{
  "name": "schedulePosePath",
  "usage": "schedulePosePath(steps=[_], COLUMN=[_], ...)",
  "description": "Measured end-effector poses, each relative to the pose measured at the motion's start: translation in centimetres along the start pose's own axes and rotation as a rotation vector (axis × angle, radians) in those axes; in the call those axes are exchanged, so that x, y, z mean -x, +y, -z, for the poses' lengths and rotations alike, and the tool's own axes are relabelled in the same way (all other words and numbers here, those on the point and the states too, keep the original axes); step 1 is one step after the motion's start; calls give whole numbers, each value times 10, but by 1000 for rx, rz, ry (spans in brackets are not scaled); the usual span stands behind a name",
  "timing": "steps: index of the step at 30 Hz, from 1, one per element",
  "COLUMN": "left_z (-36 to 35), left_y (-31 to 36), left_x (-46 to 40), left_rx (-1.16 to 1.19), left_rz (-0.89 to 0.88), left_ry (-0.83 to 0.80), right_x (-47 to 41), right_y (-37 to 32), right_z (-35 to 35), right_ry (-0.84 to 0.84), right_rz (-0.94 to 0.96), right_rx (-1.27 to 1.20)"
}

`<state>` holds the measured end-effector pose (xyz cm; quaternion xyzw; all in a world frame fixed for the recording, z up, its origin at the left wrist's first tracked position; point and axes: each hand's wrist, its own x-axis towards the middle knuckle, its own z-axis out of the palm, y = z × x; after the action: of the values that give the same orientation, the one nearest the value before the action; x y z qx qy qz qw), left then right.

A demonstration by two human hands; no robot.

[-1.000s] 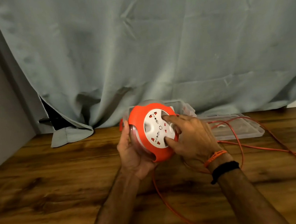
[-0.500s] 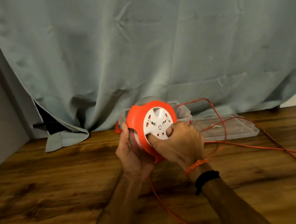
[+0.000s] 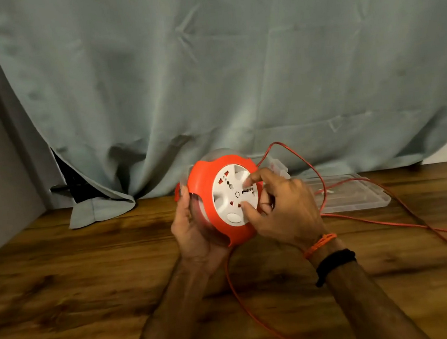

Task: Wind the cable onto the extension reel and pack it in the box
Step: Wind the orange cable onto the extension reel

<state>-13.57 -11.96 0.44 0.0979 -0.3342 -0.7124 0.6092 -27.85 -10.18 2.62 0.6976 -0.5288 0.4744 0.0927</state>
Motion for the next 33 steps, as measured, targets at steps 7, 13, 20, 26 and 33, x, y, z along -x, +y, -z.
schedulePosePath(steps=[7, 13, 20, 26, 33], left_z=[5, 3, 0, 2, 1], left_y=[-4, -4, -7, -4, 0], left_x=[-2, -1, -1, 0, 1], left_rx=[43, 18, -25, 1, 33], left_rz=[35, -7, -52, -17, 34], left_ry=[33, 46, 61, 55, 34], right_x=[1, 7, 8, 8, 3], right_y=[11, 5, -25, -15, 3], right_z=[0, -4, -23, -15, 2], right_ry=[-133, -25, 87, 23, -69], right_rz=[95, 25, -335, -264, 84], right_rx=[214, 240, 90, 61, 143])
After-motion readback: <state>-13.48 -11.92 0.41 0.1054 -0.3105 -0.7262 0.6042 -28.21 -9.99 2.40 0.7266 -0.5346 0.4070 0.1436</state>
